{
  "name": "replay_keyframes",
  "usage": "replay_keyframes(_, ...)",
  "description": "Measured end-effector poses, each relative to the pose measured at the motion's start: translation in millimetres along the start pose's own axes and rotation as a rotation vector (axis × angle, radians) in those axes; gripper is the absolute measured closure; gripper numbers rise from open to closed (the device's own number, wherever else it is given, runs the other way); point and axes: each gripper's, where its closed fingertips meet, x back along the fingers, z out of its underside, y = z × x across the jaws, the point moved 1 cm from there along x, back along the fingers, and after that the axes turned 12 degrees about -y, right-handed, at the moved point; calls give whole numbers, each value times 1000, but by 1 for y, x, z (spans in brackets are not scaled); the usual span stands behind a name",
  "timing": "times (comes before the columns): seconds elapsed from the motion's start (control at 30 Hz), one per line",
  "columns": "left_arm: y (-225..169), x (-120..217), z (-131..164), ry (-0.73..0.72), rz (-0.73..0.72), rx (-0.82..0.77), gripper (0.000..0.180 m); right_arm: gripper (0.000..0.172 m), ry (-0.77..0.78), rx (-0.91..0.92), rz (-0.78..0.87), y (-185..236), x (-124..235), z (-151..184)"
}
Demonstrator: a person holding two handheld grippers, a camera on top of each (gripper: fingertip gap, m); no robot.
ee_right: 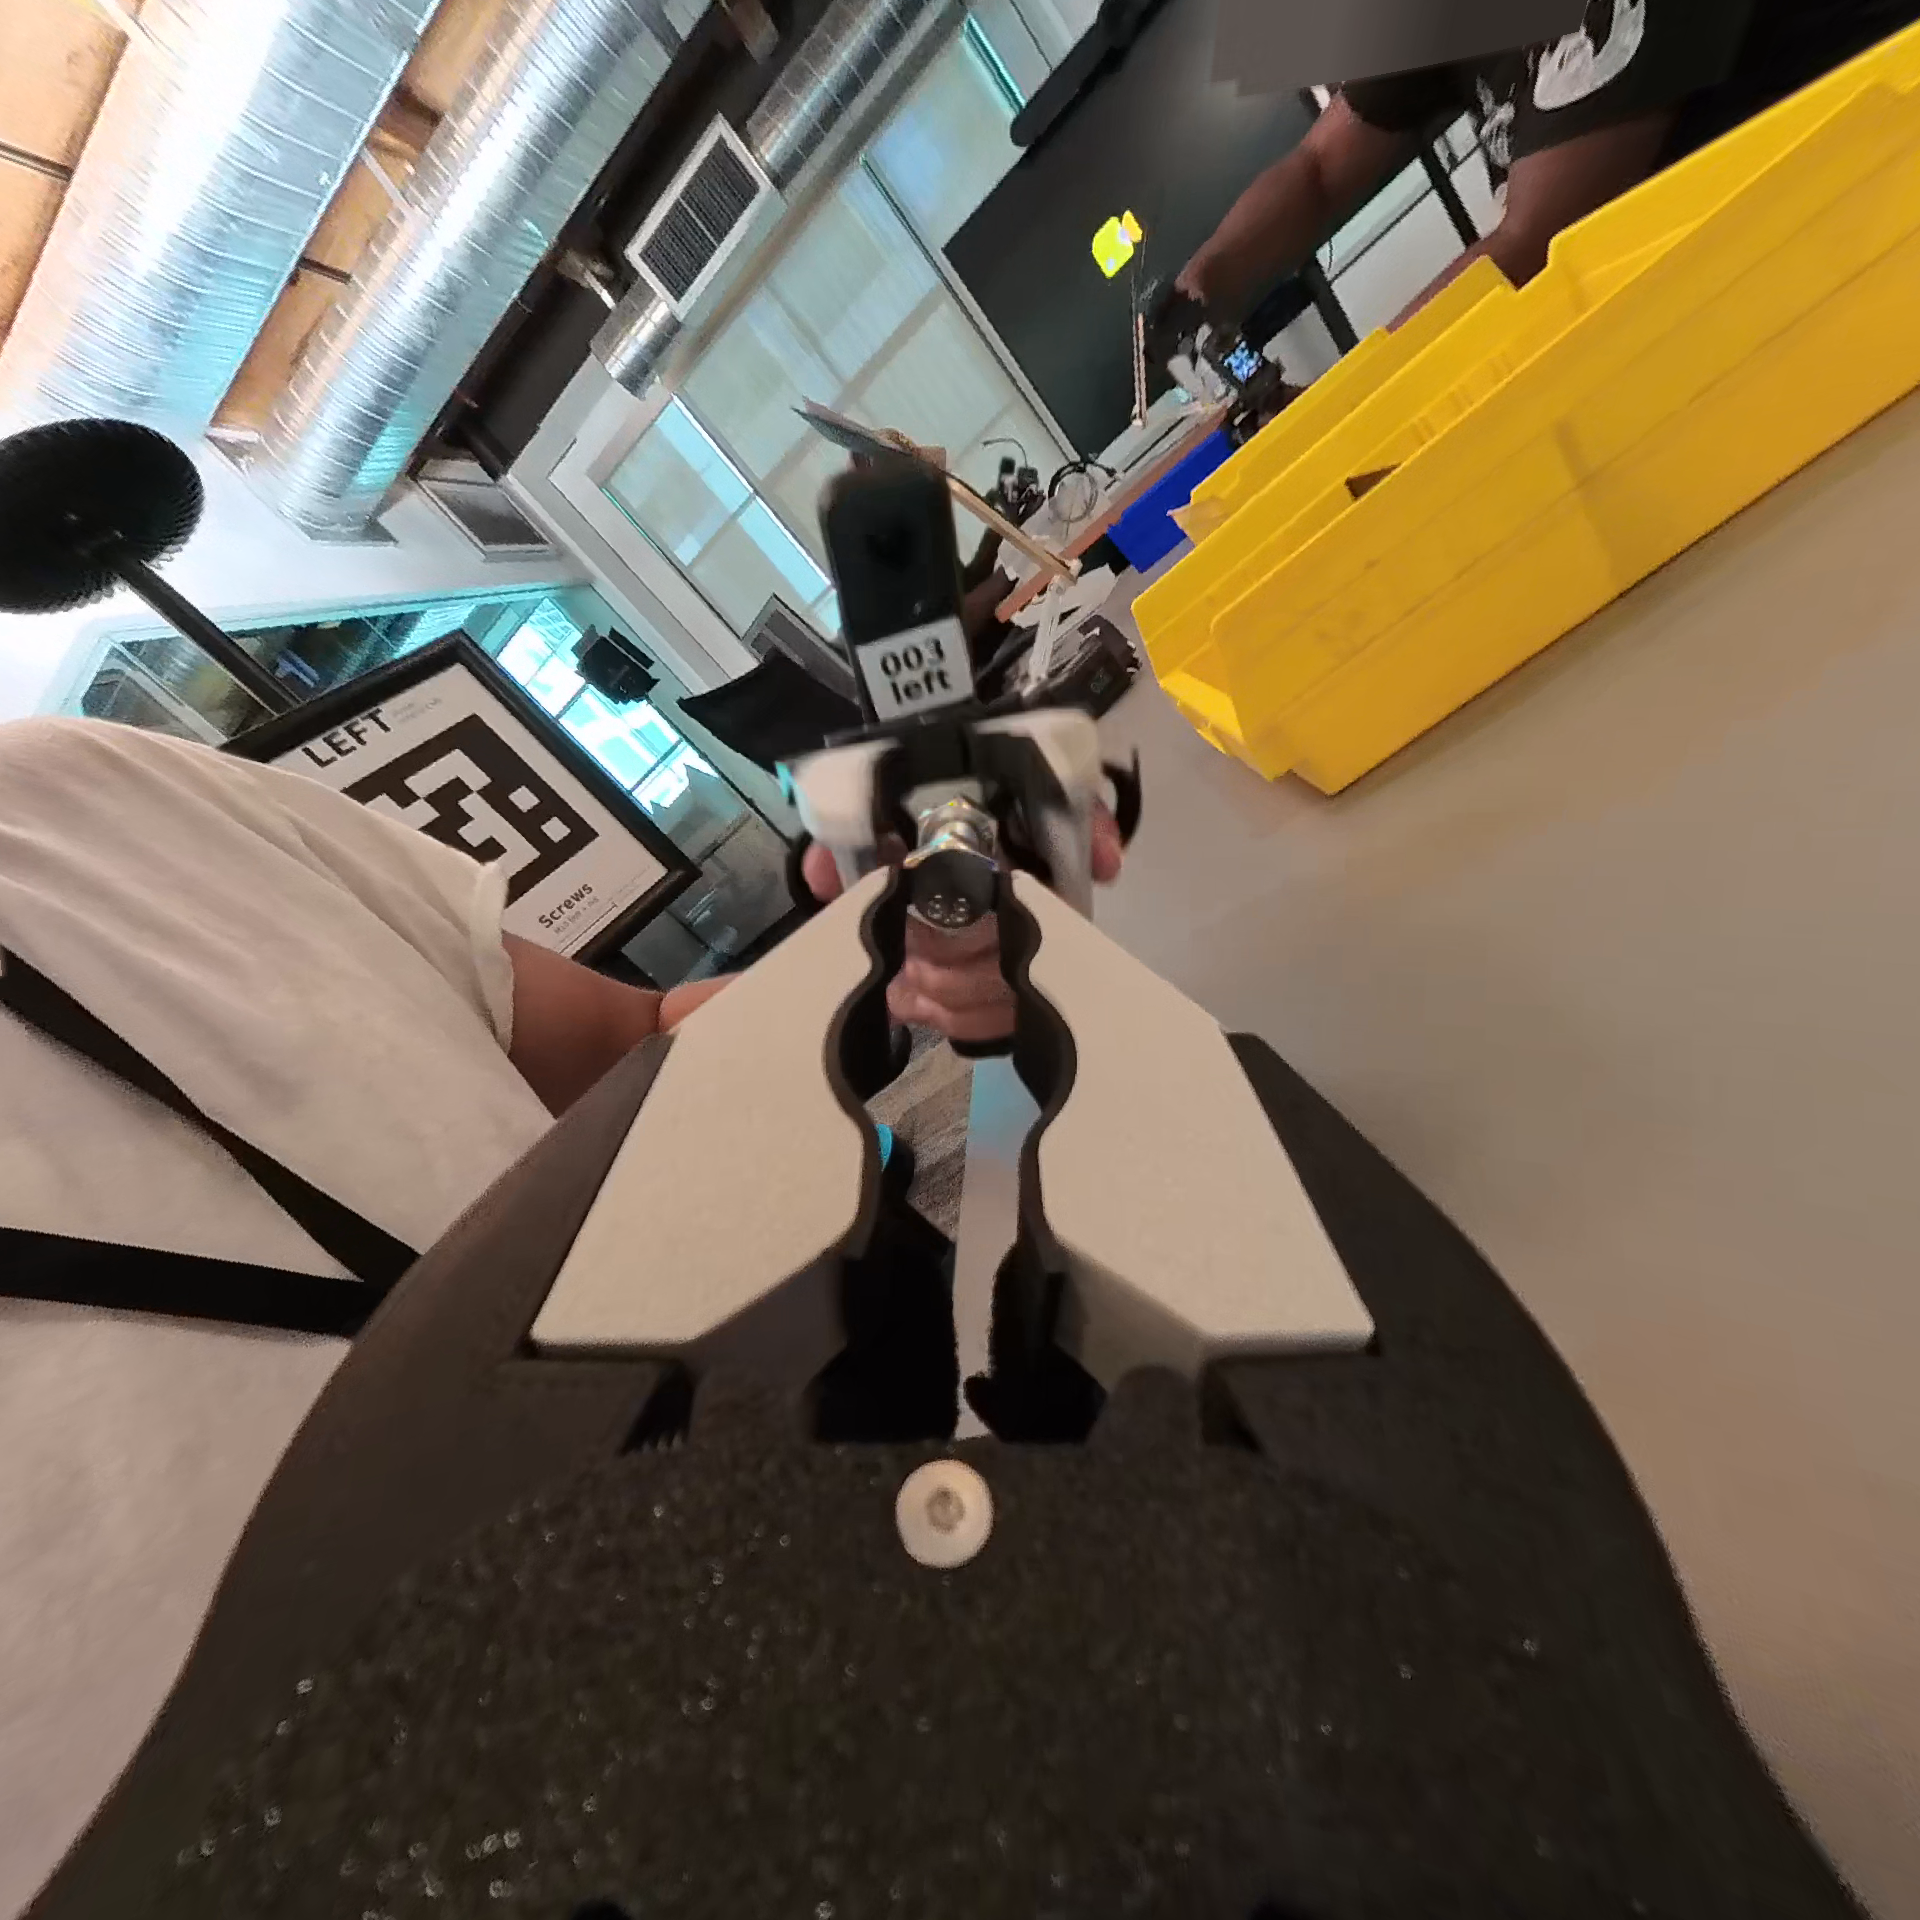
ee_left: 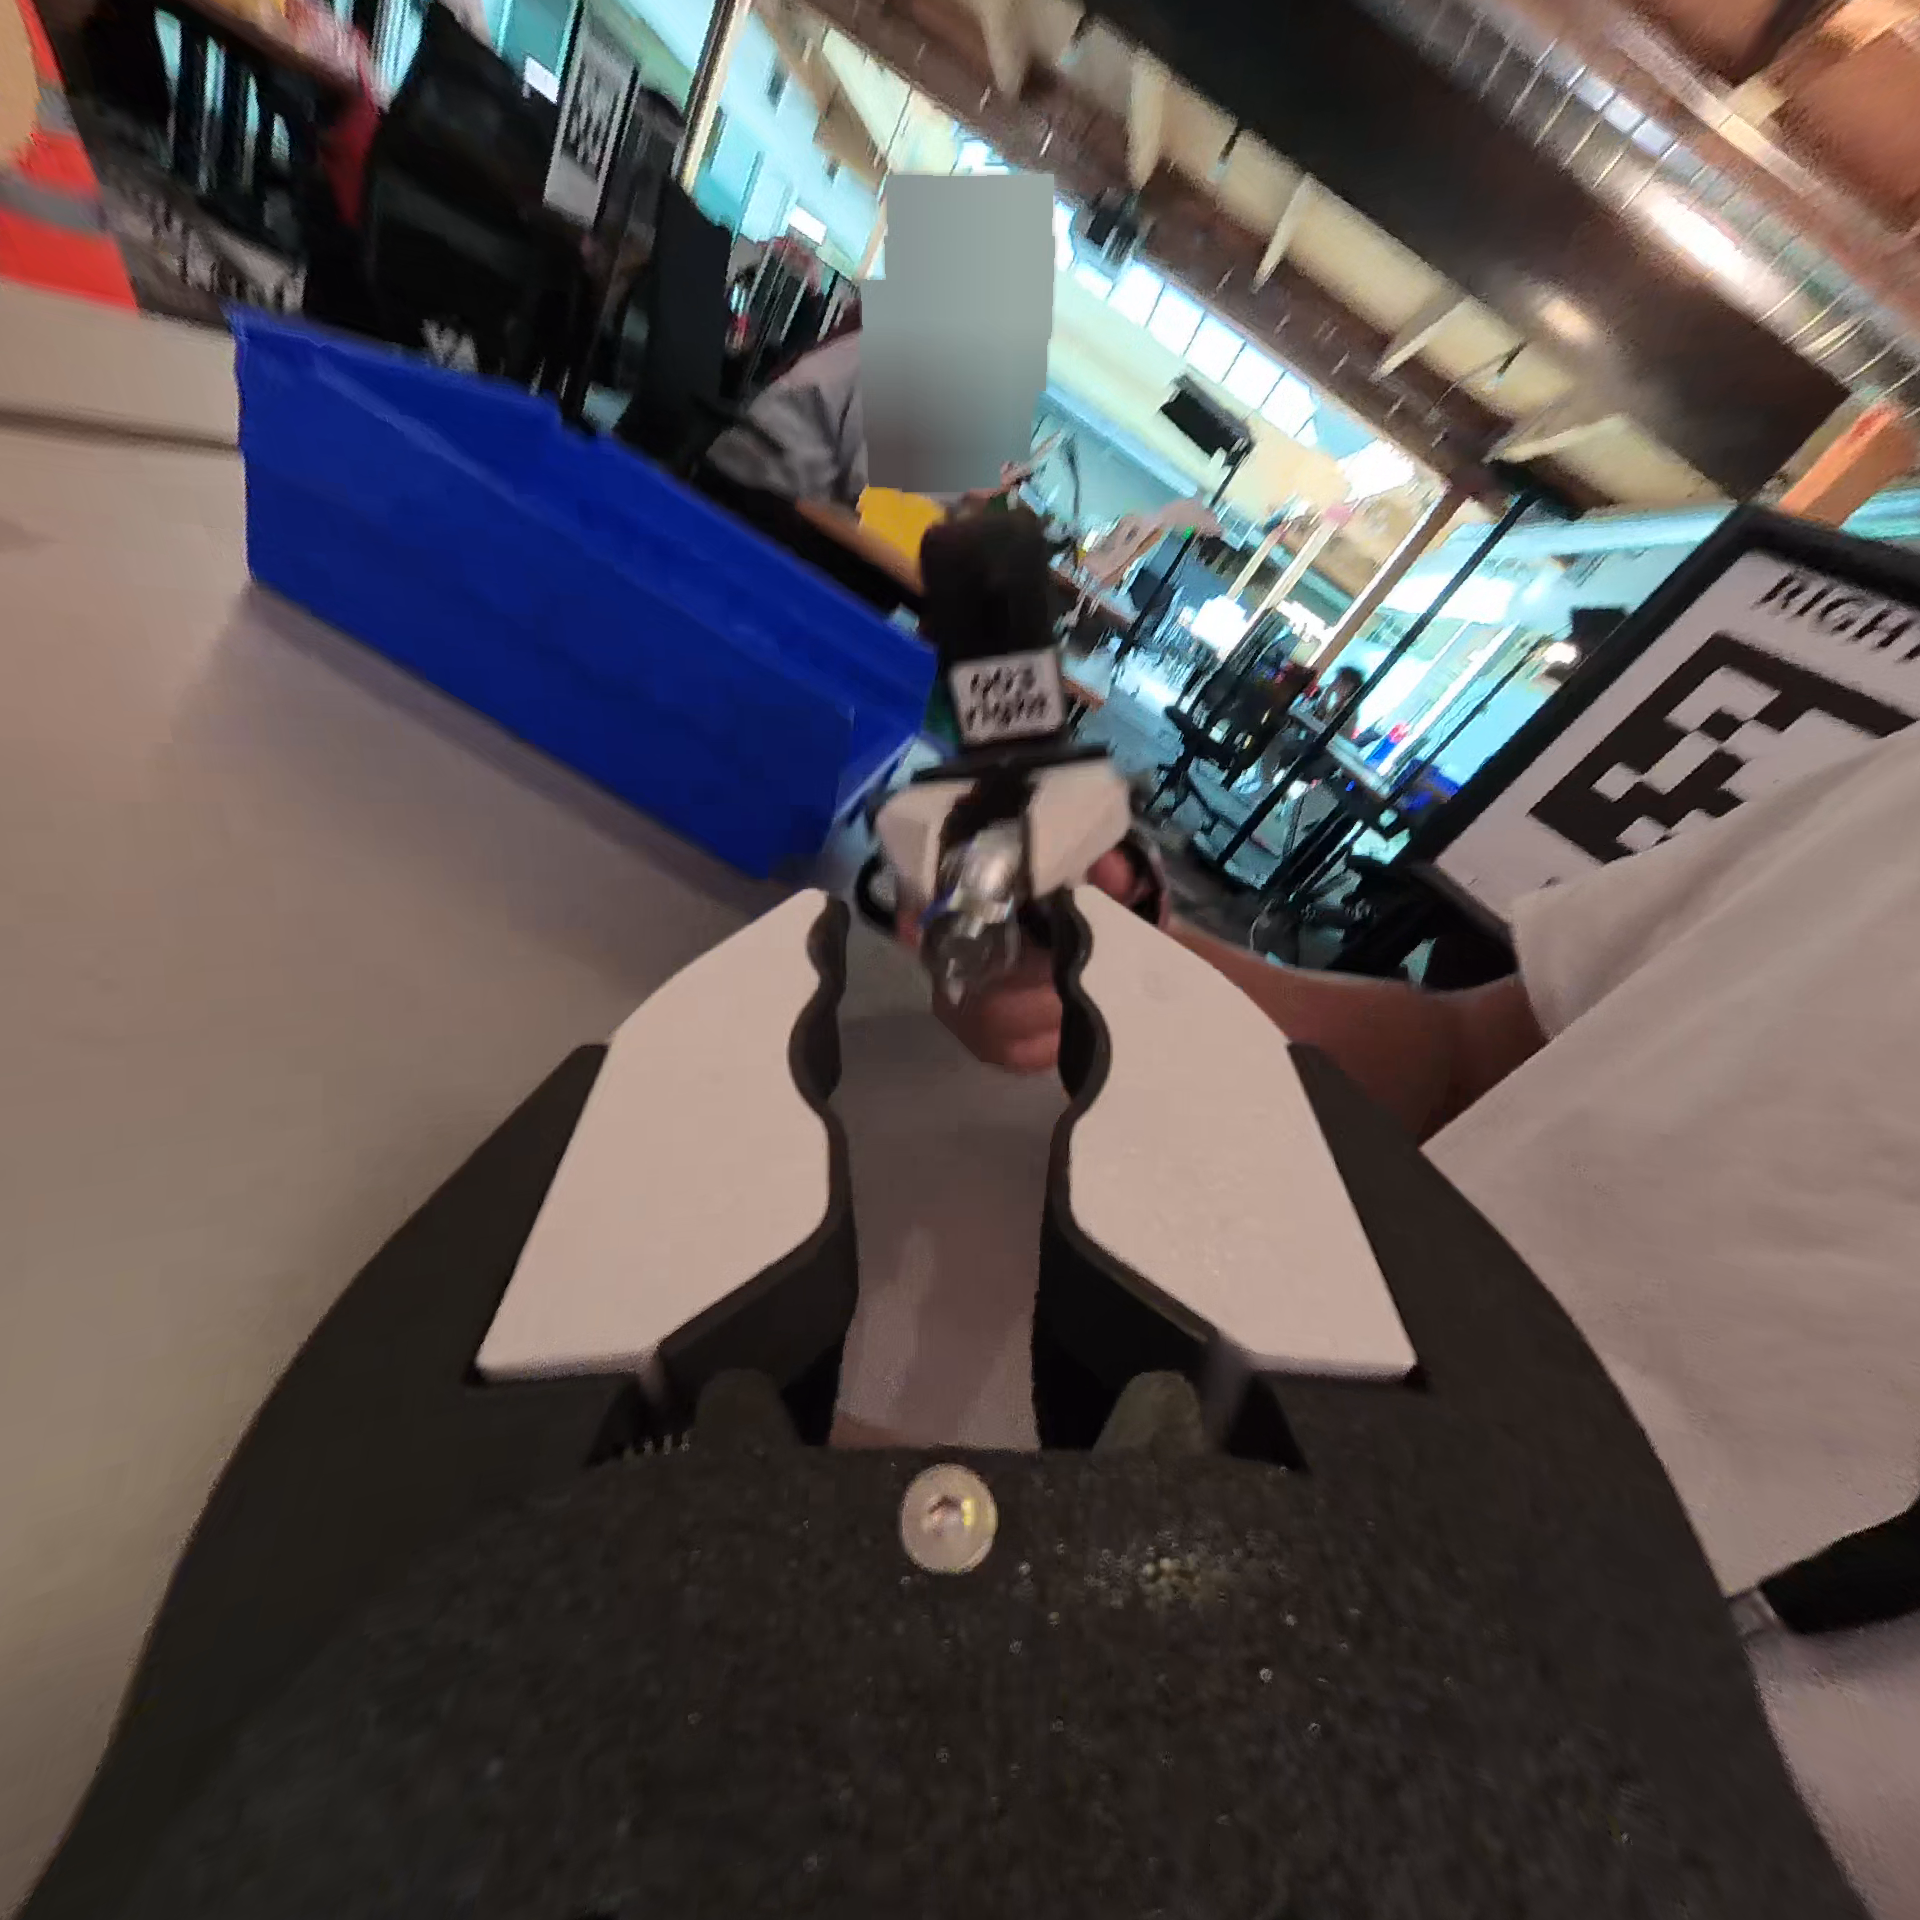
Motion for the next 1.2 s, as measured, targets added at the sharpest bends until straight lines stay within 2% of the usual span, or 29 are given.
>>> replay_keyframes(0.07,2,-1,18,53,0,39,143,155,-8,8,6,-1,0,-3)
replay_keyframes(0.13,-8,-7,21,55,32,56,141,155,5,11,20,-4,0,1)
replay_keyframes(0.2,-16,-10,8,5,57,36,137,155,14,-3,-7,1,-1,4)
replay_keyframes(0.23,-25,-9,-3,-37,108,34,150,155,31,14,16,-2,-2,8)
replay_keyframes(0.33,-31,-4,-21,-116,130,16,144,155,37,-2,-14,4,-3,13)
replay_keyframes(0.47,-4,-1,10,23,7,-21,140,155,-26,18,-7,4,0,-3)
replay_keyframes(0.57,-12,-7,20,55,29,-11,138,155,-9,20,15,-2,2,0)
replay_keyframes(0.63,-23,-12,8,-3,69,-15,130,155,0,8,-9,3,1,3)
replay_keyframes(0.67,-36,-9,-3,-53,145,2,142,155,19,27,11,1,0,7)
replay_keyframes(0.7,-44,-6,-14,-107,191,28,138,155,33,47,23,1,0,10)
replay_keyframes(0.77,-43,-1,-23,-142,179,13,138,155,23,23,-9,8,0,10)
replay_keyframes(0.9,-8,-2,23,88,5,-56,130,155,-7,31,-5,8,1,3)
replay_keyframes(0.97,-11,-7,34,128,18,-53,131,155,3,33,15,3,2,5)
replay_keyframes(1.03,-22,-12,25,77,55,-47,125,155,25,36,16,3,1,9)
replay_keyframes(1.1,-41,-10,1,-37,152,-34,146,155,40,49,35,0,1,13)
replay_keyframes(1.17,-49,-4,-21,-138,185,-39,140,155,53,44,30,0,1,16)
replay_keyframes(1.2,-48,-3,-22,-132,174,-65,135,155,40,36,23,1,0,14)
